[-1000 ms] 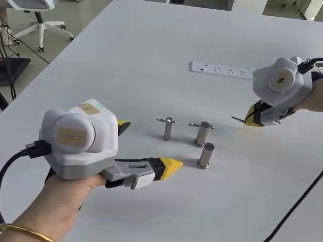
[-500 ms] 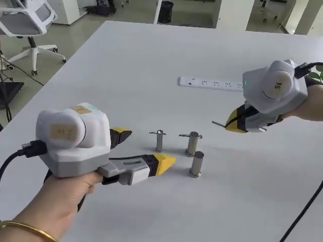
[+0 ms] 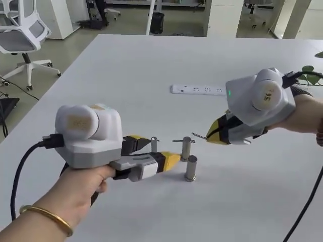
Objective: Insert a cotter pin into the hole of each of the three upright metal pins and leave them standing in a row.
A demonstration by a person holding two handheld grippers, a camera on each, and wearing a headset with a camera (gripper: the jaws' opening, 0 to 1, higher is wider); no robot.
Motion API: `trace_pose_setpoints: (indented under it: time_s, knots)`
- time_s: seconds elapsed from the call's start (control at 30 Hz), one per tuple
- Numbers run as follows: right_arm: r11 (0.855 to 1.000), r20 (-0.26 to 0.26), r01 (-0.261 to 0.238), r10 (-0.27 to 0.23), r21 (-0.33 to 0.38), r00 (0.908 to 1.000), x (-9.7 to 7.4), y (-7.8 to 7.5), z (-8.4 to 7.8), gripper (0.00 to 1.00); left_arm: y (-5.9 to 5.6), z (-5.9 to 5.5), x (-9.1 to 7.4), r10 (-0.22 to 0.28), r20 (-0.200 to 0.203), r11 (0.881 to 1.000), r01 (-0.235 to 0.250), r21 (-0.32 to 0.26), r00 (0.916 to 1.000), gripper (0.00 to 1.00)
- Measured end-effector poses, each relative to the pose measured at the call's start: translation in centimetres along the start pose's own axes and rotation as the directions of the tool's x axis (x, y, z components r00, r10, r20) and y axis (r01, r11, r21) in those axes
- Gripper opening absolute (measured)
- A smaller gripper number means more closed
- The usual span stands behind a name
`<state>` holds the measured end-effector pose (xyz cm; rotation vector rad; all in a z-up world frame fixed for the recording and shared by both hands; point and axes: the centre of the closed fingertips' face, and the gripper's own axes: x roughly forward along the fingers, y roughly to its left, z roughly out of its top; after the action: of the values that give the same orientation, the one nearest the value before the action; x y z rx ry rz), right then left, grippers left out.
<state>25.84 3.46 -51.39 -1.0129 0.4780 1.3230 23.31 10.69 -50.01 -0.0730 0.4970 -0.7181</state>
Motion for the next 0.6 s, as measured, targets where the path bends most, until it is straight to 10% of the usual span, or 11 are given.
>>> trace_pose_setpoints:
  time_s: [0.6]
  knots:
    - [0.994,0.074,-0.02,0.028,-0.111,0.9969,0.0,1.8,3.1,0.0,-2.7,0.6,1.2,-0.126,0.004,0.978,0.125,-0.168,0.992,0.15]
